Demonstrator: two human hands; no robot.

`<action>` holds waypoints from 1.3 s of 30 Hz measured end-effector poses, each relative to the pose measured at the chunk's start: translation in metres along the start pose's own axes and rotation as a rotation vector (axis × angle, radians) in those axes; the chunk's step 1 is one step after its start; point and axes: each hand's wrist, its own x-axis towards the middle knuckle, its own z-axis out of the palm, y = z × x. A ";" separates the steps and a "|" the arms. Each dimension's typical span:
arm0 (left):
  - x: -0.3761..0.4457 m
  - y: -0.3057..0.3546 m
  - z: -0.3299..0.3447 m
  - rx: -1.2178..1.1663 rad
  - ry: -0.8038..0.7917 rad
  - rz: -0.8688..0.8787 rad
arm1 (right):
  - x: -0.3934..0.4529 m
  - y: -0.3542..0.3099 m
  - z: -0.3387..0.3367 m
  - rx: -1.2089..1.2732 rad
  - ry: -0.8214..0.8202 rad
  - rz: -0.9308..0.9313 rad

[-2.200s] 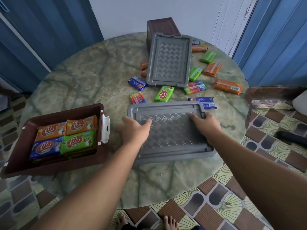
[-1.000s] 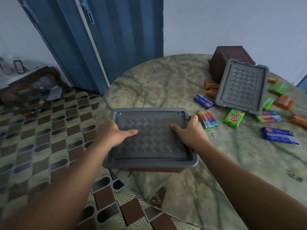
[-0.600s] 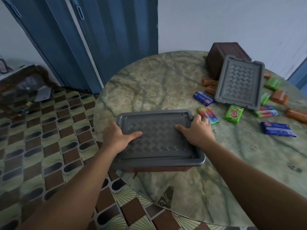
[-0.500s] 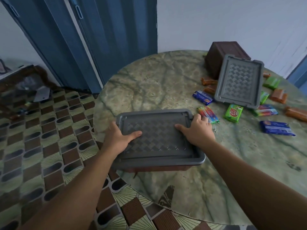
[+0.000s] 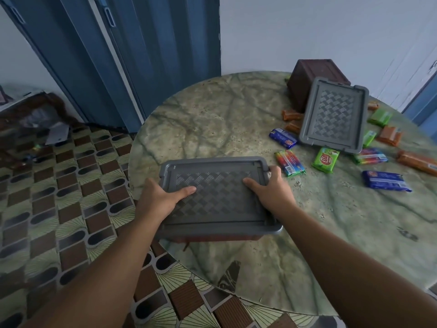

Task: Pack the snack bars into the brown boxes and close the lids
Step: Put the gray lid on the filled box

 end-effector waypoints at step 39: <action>-0.019 -0.007 0.015 0.304 0.311 0.272 | -0.010 0.005 -0.015 0.377 0.121 0.082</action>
